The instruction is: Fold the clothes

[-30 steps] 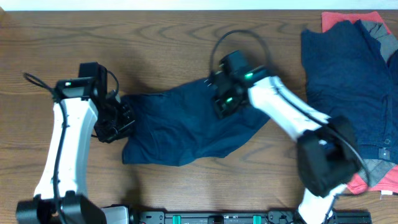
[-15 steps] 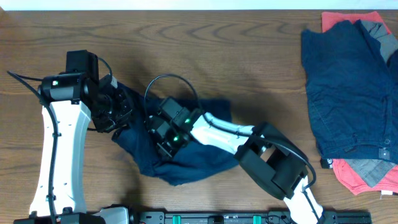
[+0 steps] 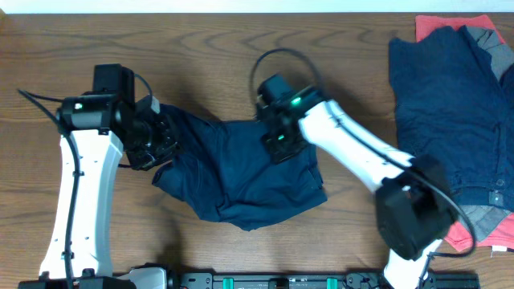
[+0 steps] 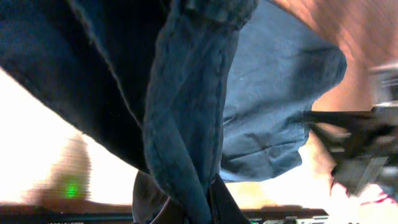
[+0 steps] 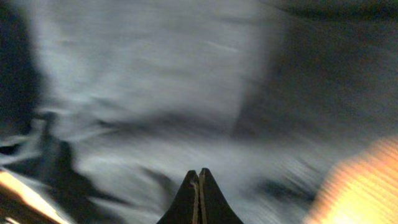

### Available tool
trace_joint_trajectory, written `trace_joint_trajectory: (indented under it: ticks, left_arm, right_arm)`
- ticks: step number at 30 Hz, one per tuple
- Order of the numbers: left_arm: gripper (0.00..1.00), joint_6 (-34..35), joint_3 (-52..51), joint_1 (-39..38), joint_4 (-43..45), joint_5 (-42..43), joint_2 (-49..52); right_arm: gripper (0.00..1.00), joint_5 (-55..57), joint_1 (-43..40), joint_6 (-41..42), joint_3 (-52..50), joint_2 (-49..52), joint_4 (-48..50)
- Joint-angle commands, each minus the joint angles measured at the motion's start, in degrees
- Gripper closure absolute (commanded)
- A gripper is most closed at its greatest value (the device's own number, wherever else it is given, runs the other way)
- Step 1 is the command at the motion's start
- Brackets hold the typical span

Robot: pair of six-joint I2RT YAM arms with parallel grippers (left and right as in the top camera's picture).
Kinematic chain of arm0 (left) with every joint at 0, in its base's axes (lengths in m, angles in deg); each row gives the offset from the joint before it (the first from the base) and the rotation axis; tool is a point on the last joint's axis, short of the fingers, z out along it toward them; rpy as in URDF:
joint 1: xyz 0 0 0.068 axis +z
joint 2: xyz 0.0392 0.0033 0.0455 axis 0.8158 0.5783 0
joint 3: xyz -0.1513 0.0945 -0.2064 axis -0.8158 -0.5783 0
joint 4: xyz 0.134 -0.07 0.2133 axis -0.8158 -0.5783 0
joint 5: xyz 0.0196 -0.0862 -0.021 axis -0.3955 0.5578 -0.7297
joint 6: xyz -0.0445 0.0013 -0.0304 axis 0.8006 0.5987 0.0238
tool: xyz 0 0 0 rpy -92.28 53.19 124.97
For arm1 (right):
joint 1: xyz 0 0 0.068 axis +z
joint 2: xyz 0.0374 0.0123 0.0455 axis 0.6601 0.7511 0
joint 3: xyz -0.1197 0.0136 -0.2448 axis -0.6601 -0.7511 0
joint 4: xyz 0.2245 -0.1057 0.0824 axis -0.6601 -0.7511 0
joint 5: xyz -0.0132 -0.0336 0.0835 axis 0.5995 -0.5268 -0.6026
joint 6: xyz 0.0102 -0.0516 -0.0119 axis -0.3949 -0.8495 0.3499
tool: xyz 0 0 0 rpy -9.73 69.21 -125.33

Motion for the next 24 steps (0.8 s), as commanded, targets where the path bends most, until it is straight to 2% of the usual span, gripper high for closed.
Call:
trace_joint_trajectory:
  ticks: [1,5,14,19,24]
  left_arm:
    - [0.94,-0.76,1.05,-2.43,0.39,1.27,-0.33]
    - [0.94,0.17,1.05,-5.18,1.42,1.29,-0.33]
    - [0.94,6.69,1.05,-12.85,5.97,1.31,-0.33]
    - [0.94,11.96,1.05,-17.94,10.56,1.31,-0.31]
    - [0.94,14.36,0.98,-24.02,15.67,1.22,0.04]
  right_arm:
    - [0.99,4.90,-3.10,-0.02,-1.33,0.50,-1.84]
    - [0.99,5.49,-6.38,0.00,-7.15,0.52,0.44]
    - [0.99,5.64,-7.37,0.33,-20.44,0.52,14.93]
    - [0.99,5.44,-7.02,0.68,-23.78,0.52,17.75]
    - [0.99,5.46,-6.78,1.33,-24.30,0.52,18.01]
